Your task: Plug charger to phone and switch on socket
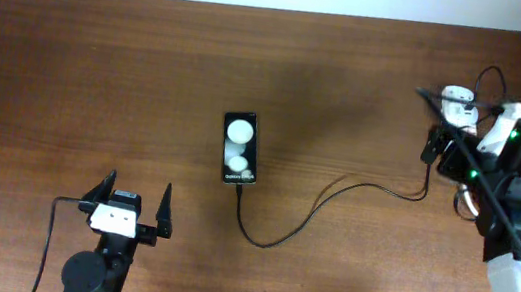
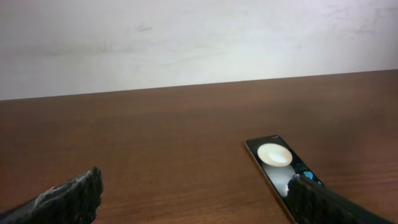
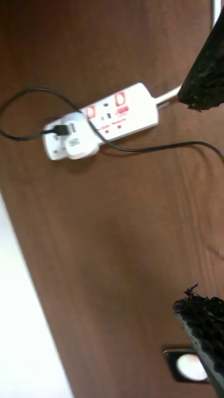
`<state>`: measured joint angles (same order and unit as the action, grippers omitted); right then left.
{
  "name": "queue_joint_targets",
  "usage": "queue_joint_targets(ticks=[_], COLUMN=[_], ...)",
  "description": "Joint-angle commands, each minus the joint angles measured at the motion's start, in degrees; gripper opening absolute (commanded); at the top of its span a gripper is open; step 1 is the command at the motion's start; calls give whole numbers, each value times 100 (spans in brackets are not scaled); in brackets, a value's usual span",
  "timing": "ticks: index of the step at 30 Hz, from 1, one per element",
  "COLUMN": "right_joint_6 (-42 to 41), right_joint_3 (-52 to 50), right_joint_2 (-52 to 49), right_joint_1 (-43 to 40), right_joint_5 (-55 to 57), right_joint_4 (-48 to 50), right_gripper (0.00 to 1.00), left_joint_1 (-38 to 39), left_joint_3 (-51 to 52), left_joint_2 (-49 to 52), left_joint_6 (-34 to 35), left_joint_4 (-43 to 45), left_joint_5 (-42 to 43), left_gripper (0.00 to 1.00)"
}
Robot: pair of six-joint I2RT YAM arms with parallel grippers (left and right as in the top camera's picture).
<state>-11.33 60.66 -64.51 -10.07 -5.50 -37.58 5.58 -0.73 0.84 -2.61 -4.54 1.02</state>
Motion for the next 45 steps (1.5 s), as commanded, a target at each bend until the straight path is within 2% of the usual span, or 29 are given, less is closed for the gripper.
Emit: queue_joint_targets(ticks=[1, 7, 15, 21, 26, 30, 35, 38, 45], right_joint_6=[59, 59, 59, 59, 61, 59, 13, -249, -262], right_joint_3=[-293, -293, -304, -315, -315, -345, -1233, -2184, -2352], right_joint_2=[122, 120, 116, 116, 144, 149, 273, 636, 894], right_joint_1=[37, 68, 1123, 1156, 1156, 1156, 1156, 1156, 1156], right_joint_5=[9, 11, 11, 9, 1051, 1047, 1027, 1005, 918], right_joint_4=[-2, -7, -11, -15, 44, -1088, -1263, -608, -354], right_gripper=[99, 99, 99, 99, 99, 99, 99, 99, 99], left_joint_1=[-28, -28, -28, -28, -28, -28, -28, -28, -28], left_joint_3=[22, 22, 22, 22, 22, 22, 22, 22, 22], left_joint_2=[-55, -55, -55, -55, -55, -55, -55, -55, -55], left_joint_6=[-94, -94, -94, -94, -94, -94, -94, -94, -94], left_joint_4=[-28, -28, -28, -28, -28, -28, -28, -28, -28], left_joint_5=[-61, -61, -61, -61, -61, -61, -61, -61, -61], left_gripper=[99, 99, 99, 99, 99, 99, 99, 99, 99])
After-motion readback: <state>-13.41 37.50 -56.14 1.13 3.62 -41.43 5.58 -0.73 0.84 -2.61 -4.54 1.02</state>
